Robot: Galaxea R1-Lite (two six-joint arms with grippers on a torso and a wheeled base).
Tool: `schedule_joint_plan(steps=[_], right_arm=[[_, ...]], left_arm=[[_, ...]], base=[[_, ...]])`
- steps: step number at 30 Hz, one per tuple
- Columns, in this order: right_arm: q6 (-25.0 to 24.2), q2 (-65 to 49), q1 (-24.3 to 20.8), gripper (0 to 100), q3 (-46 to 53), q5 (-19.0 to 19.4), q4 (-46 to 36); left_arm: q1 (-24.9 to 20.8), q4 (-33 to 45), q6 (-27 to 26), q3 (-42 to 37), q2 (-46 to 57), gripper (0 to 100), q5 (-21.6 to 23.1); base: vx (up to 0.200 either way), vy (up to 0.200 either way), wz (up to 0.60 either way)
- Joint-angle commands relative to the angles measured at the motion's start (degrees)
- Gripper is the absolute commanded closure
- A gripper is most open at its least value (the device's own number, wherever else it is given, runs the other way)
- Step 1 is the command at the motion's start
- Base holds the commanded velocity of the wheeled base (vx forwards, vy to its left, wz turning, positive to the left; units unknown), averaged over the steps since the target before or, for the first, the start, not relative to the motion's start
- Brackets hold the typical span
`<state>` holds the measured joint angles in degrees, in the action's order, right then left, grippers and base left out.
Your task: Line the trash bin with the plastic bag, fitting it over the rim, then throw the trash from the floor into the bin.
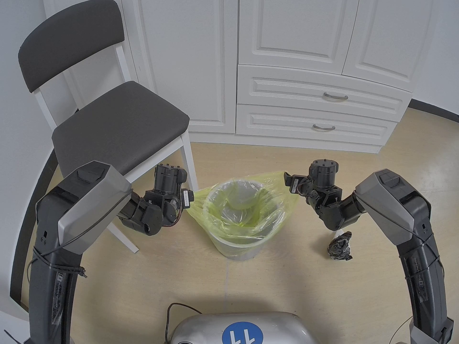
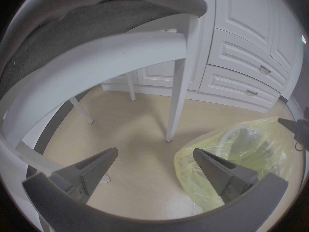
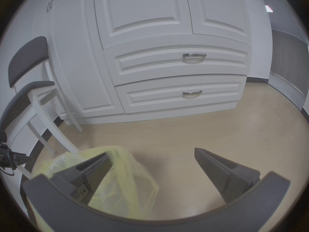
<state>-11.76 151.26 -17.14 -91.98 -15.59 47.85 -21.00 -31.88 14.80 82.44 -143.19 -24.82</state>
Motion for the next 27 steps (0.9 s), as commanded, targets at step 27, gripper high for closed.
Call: schedule_joint_plan(steps=[27], right_arm=[[6.2, -6.0, -2.0, 0, 13.7, 4.4, -14.6]], left_arm=[[-2.7, -0.4, -5.0, -8.3, 5.5, 0, 0.1]], base=[[0.000, 0.000, 0.00]])
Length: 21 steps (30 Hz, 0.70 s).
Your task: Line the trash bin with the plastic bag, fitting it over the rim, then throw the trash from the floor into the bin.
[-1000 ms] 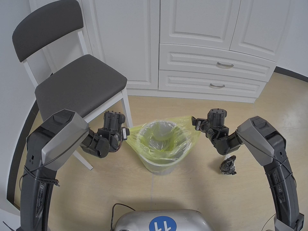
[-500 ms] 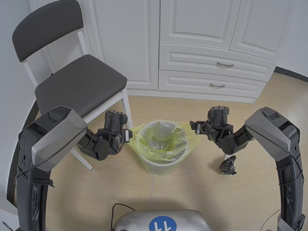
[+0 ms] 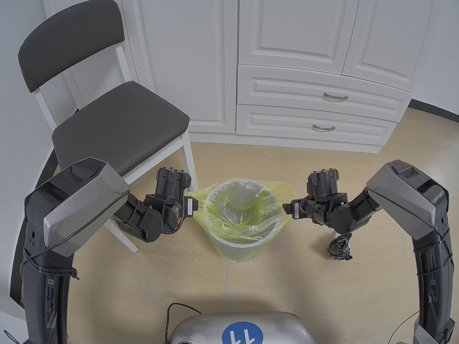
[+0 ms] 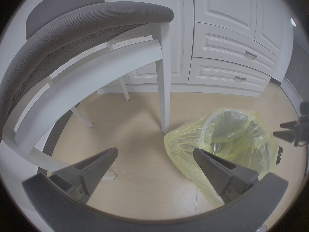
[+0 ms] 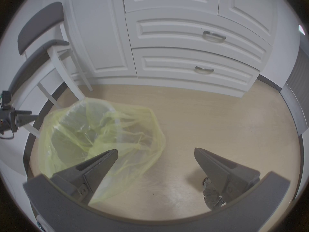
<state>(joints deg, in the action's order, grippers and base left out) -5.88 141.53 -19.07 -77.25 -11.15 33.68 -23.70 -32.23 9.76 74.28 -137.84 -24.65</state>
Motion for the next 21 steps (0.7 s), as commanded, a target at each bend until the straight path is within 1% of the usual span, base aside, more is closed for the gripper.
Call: schedule_joint_plan(steps=[1, 3, 4, 10, 12, 13, 14, 16, 17, 18, 21], right_arm=[[1.7, 3.9, 0.0, 0, -0.4, 0.0, -0.5], [2.5, 3.9, 0.0, 0, -0.1, 0.0, -0.5], [3.8, 4.1, 0.0, 0, 1.0, 0.1, -0.4], [4.4, 5.6, -0.9, 0, 2.1, 0.1, -0.5], [6.3, 4.9, -1.0, 0, 4.3, 0.3, -0.5], [6.5, 4.9, -1.0, 0, 4.6, 0.4, -0.5], [9.1, 4.0, -1.0, 0, 6.9, 1.8, 0.2], [10.7, 3.0, -1.0, 0, 9.0, 3.3, 0.2], [10.8, 3.0, -1.0, 0, 9.1, 3.4, 0.2], [11.2, 2.3, -1.1, 0, 10.5, 4.6, 0.2], [11.2, 2.1, -1.3, 0, 10.8, 4.8, 0.2]], left_arm=[[0.0, 0.0, 0.0, -0.1, 0.1, 0, 0.0], [0.0, 0.0, 0.0, -0.1, 0.0, 0, 0.0], [0.0, 0.0, 0.0, -0.1, 0.0, 0, 0.0], [0.0, 0.0, 0.0, 0.0, -0.2, 0, 0.0], [0.0, 0.0, 0.0, 0.0, -0.3, 0, 0.0], [0.0, 0.0, 0.1, 0.1, -0.3, 0, 0.0], [0.0, 0.0, 0.1, 0.3, -0.8, 0, 0.0], [0.0, 0.0, 0.1, 0.6, -1.4, 0, 0.0], [0.0, 0.0, 0.1, 0.6, -1.4, 0, 0.0], [0.1, 0.0, 0.1, 0.6, -1.7, 0, 0.1], [0.1, 0.0, 0.1, 0.7, -1.8, 0, 0.1]], base=[[0.000, 0.000, 0.00], [0.000, 0.000, 0.00], [0.000, 0.000, 0.00], [0.000, 0.000, 0.00], [0.000, 0.000, 0.00], [0.000, 0.000, 0.00], [0.000, 0.000, 0.00], [0.000, 0.000, 0.00], [0.000, 0.000, 0.00], [0.000, 0.000, 0.00], [0.000, 0.000, 0.00]])
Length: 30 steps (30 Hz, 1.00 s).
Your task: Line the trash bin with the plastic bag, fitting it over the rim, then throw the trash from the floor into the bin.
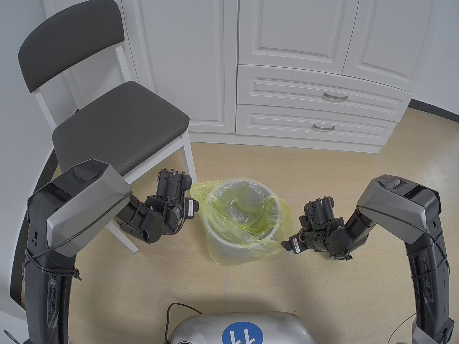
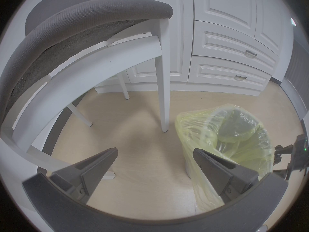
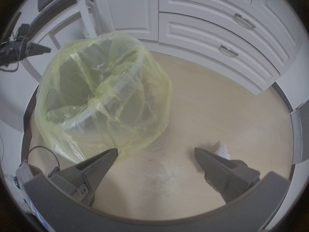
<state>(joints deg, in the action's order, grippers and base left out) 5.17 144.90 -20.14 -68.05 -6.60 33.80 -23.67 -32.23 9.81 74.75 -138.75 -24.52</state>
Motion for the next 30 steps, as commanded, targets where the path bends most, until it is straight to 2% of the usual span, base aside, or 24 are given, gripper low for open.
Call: schedule_joint_plan(steps=[1, 7, 10, 15, 20, 30], right_arm=[[0.2, -2.1, -0.4, 0, 2.7, 1.2, 0.1], [0.2, -4.7, -1.6, 0, 5.6, 3.5, 0.2], [0.2, -7.4, -3.4, 0, 9.2, 6.1, 0.2], [0.3, -9.3, -5.5, 0, 11.7, 6.2, 0.3], [0.3, -10.8, -7.3, 0, 14.3, 6.3, 1.0], [3.2, -11.7, -7.9, 0, 18.0, 6.3, 7.1]], left_arm=[[0.2, 0.0, 0.1, 1.0, -1.8, 0, 0.4], [-0.1, -2.0, 2.0, 3.9, -4.5, 0, 0.9], [-0.5, -4.7, 3.3, 5.1, -5.8, 0, 0.8], [-0.5, -5.3, 3.6, 7.5, -8.5, 0, 0.8], [-0.8, -4.8, 6.4, 11.4, -11.4, 0, 0.7], [0.1, -4.0, 6.2, 11.6, -11.2, 0, 0.3]], base=[[0.000, 0.000, 0.00], [0.000, 0.000, 0.00], [0.000, 0.000, 0.00], [0.000, 0.000, 0.00], [0.000, 0.000, 0.00], [0.000, 0.000, 0.00]])
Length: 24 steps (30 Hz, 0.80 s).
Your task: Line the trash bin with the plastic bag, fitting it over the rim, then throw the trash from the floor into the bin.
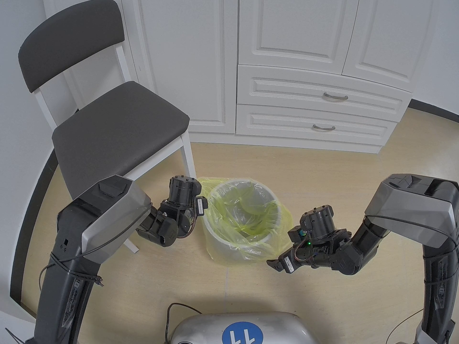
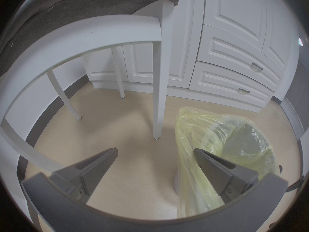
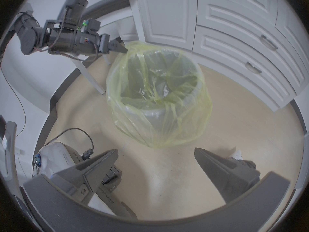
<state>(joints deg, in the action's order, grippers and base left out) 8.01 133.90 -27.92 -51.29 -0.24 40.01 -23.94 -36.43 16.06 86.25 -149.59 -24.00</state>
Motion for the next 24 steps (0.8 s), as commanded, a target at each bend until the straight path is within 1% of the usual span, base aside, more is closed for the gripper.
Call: schedule_joint_plan(steps=[1, 5, 9, 14, 18, 24], right_arm=[[0.4, -0.8, 0.0, 0, 1.5, 0.0, 1.2], [0.5, -2.2, 0.2, 0, 1.9, 0.0, 1.3], [0.9, -4.3, 0.6, 0, 2.1, 0.0, 1.6], [0.3, -4.8, 0.6, 0, 1.6, 0.0, 2.8], [0.3, -3.6, 0.3, 0, 1.7, -0.2, 6.5], [0.3, -2.6, 0.2, 0, 1.4, -0.5, 7.8]], left_arm=[[0.5, 0.3, -0.1, 0.1, -0.3, 0, -0.3], [1.4, 1.3, -0.2, -0.2, 0.1, 0, -0.3], [2.3, 6.8, -0.1, 0.3, 0.1, 0, -0.3], [2.4, 10.2, 0.4, 1.7, -0.9, 0, -0.2], [2.8, 10.9, 0.5, 2.7, -2.5, 0, -0.2], [2.8, 11.3, 1.2, 3.0, -3.3, 0, -0.1]], base=[[0.000, 0.000, 0.00], [0.000, 0.000, 0.00], [0.000, 0.000, 0.00], [0.000, 0.000, 0.00], [0.000, 0.000, 0.00], [0.000, 0.000, 0.00]])
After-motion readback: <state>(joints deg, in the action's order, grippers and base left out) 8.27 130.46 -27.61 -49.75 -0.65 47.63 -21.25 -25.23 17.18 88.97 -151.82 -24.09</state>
